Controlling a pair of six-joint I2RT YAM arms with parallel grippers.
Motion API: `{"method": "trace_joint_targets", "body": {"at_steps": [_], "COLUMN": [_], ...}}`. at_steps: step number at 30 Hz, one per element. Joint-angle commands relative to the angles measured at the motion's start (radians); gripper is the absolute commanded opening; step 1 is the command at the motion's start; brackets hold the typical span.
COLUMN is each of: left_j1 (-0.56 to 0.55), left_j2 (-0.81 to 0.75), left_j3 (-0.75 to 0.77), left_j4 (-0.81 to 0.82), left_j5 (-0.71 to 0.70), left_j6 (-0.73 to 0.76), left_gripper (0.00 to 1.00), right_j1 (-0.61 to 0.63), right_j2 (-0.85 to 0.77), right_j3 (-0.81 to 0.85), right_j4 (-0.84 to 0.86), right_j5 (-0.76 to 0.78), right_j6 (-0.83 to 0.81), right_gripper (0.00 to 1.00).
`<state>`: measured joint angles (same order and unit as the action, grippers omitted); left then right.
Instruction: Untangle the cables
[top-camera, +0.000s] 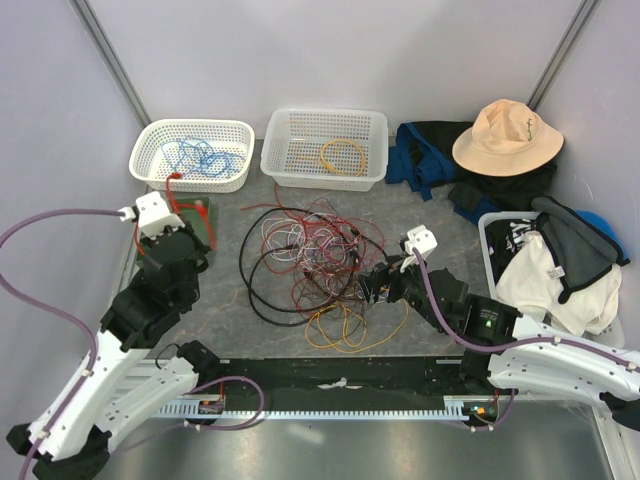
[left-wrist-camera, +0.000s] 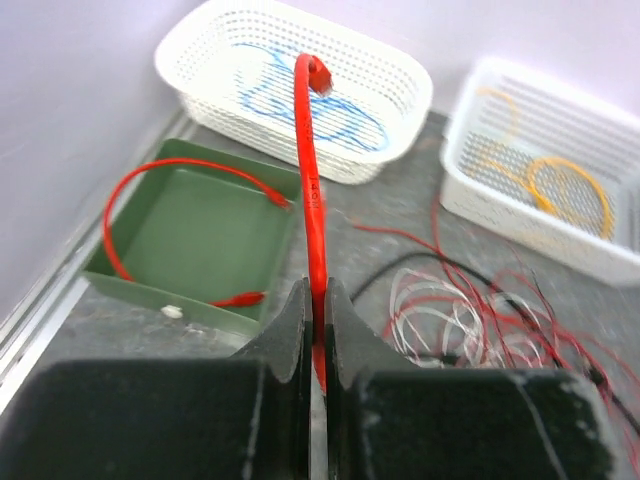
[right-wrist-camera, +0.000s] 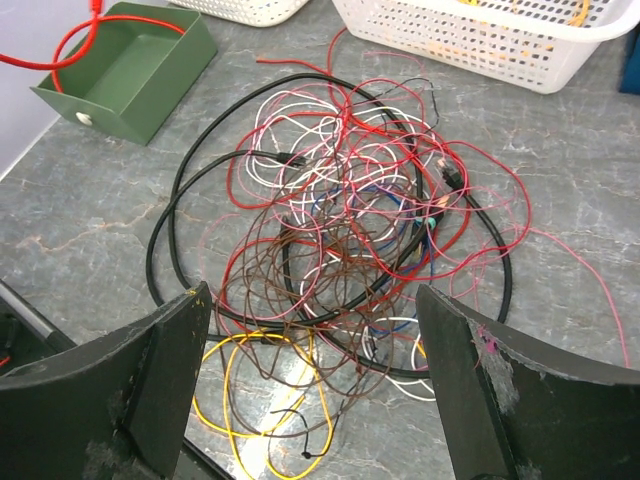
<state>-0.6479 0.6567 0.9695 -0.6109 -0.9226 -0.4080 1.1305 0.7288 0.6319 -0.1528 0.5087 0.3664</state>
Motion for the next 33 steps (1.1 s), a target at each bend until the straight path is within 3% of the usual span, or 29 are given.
{"method": "trace_joint_targets", "body": {"at_steps": [1,6,7,15,33], "left_j1": [0.177,0.564,0.597,0.737,0.866], "left_j2": [-0.017,0.096,0.141,0.303,0.484], "left_j3": [-0.087,-0.077,-0.071,-0.058,-0.232], "left_j4": [0.154,0.158,0.158,0.237,0.347], "left_j5": [-0.007,0.363,0.393,0.533,0.763], "left_j6": [-0.054,-0.156,-0.169,-0.281,-0.485], "left_gripper": [0.02,0.02,0.02,0.02,0.02], "right_j1": [0.003,0.003,0.003,0.003,0.003], "right_j2": [-0.017,-0.028,-0.038,-0.071,-0.106], "right_j3": [-0.021,-0.031,-0.035,-0.078,-0.127], "right_j4": [0.061,0.065,0.067,0.084,0.101], "right_j5": [-0.028,-0.044,-0.045,-0.056,-0.035], "right_j6": [0.020,0.028,0.028,0.032,0.006], "right_gripper": [0.91,0.91,0.91,0.91,0.91]}}
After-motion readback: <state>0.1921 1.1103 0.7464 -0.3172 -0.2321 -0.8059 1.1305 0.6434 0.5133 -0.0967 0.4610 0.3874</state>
